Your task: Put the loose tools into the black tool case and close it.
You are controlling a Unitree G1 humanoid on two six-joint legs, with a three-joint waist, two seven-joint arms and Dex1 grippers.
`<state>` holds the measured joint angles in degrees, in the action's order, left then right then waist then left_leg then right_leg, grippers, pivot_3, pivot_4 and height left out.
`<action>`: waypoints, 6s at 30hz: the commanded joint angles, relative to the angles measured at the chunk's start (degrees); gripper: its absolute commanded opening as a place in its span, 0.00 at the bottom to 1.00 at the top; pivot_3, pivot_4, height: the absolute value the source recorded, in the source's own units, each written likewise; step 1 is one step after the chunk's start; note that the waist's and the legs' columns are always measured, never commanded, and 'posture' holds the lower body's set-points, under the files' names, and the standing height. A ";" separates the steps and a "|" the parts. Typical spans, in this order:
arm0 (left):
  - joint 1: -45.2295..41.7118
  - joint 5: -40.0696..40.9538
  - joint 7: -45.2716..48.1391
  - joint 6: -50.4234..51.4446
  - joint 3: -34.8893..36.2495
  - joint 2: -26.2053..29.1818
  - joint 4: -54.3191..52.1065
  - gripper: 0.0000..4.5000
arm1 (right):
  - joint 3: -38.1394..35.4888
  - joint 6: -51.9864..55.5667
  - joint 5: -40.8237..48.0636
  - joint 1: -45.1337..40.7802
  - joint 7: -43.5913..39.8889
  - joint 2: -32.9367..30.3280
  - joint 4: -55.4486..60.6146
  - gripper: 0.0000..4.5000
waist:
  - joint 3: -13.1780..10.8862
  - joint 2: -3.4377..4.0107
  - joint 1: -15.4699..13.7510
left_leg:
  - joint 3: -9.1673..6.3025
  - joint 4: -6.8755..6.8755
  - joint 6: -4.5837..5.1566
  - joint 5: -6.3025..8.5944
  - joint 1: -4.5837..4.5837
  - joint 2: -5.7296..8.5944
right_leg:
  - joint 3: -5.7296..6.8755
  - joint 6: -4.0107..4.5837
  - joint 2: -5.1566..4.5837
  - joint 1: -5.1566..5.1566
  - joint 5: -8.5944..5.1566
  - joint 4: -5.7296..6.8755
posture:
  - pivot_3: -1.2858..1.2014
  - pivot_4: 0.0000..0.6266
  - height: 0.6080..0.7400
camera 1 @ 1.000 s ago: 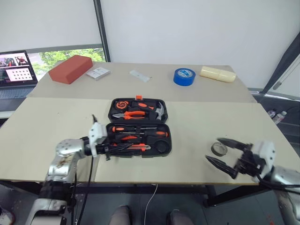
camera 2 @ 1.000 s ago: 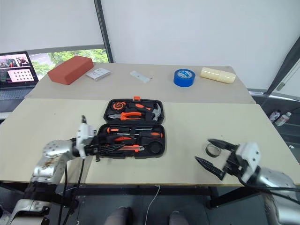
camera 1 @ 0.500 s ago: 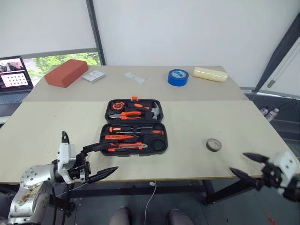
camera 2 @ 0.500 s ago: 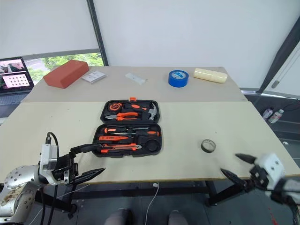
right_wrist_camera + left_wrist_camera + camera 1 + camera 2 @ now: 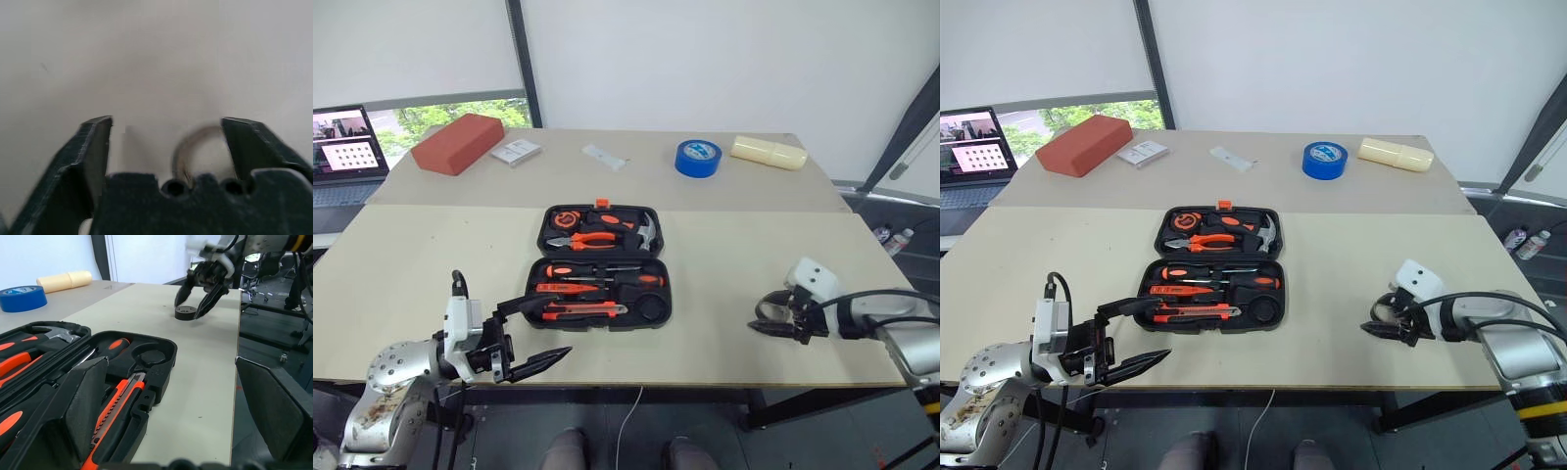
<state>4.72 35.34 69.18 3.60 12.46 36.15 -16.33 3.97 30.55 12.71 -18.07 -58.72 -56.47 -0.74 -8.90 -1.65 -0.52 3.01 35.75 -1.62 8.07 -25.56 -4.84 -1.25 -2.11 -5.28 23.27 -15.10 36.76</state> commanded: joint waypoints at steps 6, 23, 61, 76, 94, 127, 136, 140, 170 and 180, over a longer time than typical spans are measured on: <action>-0.05 0.50 -0.22 -0.95 1.19 1.04 -2.47 1.00 | 3.35 0.97 -4.39 -3.26 -1.78 -1.11 -2.99 0.16 | 0.00 0.00 -0.03 | 0.01 0.08 -0.01 -0.01 0.03 0.00 | 0.00 -0.14 -0.02 -0.02 -0.18 0.01 | 0.52 0.24 1.00; 3.42 0.24 -1.07 -4.10 4.32 0.01 0.05 1.00 | 12.38 9.20 7.02 -18.92 -15.70 9.67 11.21 0.01 | -0.08 0.03 1.23 | 0.00 0.08 -0.01 -0.01 0.07 -0.07 | -0.02 -0.18 0.04 0.00 -0.17 0.10 | 0.52 0.24 1.00; 3.43 0.51 -13.24 3.56 10.56 3.35 2.01 0.94 | 17.99 3.92 0.54 -40.12 -23.38 24.12 -10.96 0.99 | -0.13 -0.02 1.25 | 0.14 0.02 -0.04 -0.04 -0.55 -0.14 | -0.02 -0.03 0.09 0.94 0.27 0.43 | 0.52 0.24 1.00; -23.90 -12.59 -32.28 17.65 1.38 2.51 27.92 0.00 | 12.14 -41.70 -16.26 -41.79 9.81 34.60 -57.01 0.02 | -0.18 -0.13 1.35 | 0.09 0.01 -0.14 -0.13 -0.63 -0.07 | -0.06 -0.26 0.15 0.88 0.45 0.40 | 0.52 0.24 1.00; -36.44 -13.40 -9.23 16.40 -9.62 -4.06 38.93 0.00 | 6.72 -39.72 -12.92 -35.73 -4.53 33.97 -47.53 0.02 | -0.21 -0.11 0.72 | 0.06 0.00 -0.16 -0.15 -0.76 -0.01 | -0.07 -0.34 0.13 0.89 0.48 0.36 | 0.52 0.24 1.00; -51.94 -8.08 -29.80 60.64 -3.97 -0.08 37.96 1.00 | 6.56 20.82 -7.44 -46.95 1.88 29.38 -38.17 1.00 | -0.25 -0.15 1.54 | -0.12 0.26 -0.04 -0.36 -0.63 0.02 | -0.10 -0.35 0.18 0.92 0.55 0.94 | 0.52 0.24 1.00; -54.26 -10.44 -30.71 58.67 -5.47 -1.41 43.84 0.94 | 5.24 14.72 -9.97 -52.26 8.24 33.80 -53.54 0.63 | -0.29 -0.17 1.53 | -0.12 0.18 -0.05 -0.36 -0.79 0.05 | -0.10 -0.36 0.16 1.05 0.55 0.91 | 0.52 0.24 1.00; -55.27 -11.59 -31.94 56.62 -4.69 -2.88 47.40 0.68 | 4.72 13.58 -10.66 -53.21 9.95 34.32 -57.42 0.34 | -0.29 -0.17 1.53 | -0.13 0.20 -0.05 -0.36 -0.77 0.05 | -0.10 -0.36 0.16 1.02 0.55 0.92 | 0.52 0.24 1.00; -12.54 -22.63 -16.09 -26.93 -1.01 -2.28 28.57 0.30 | 1.98 -77.50 -19.14 -16.78 10.19 20.57 -42.68 0.30 | -0.47 -0.09 1.26 | 0.08 -0.06 -0.18 -0.43 -0.45 0.05 | -0.13 -0.47 0.05 0.60 0.72 0.31 | 0.52 0.24 1.00; -11.78 -13.56 -14.99 -13.04 2.44 1.13 29.06 0.67 | -1.00 -57.50 4.12 -5.39 -8.49 12.99 -24.76 0.45 | -0.49 -0.10 0.82 | 0.10 0.02 0.01 -0.58 -0.04 0.01 | -0.19 -0.42 0.03 0.13 0.87 0.29 | 0.52 0.24 1.00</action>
<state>-4.88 20.49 54.67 -11.46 14.40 36.11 13.47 4.20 -33.71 10.07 -24.42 -62.59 -42.13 -32.32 -9.38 -1.75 0.30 3.12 35.77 -1.62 7.50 -25.40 -4.82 -1.43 -2.52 -5.28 23.17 -14.30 37.01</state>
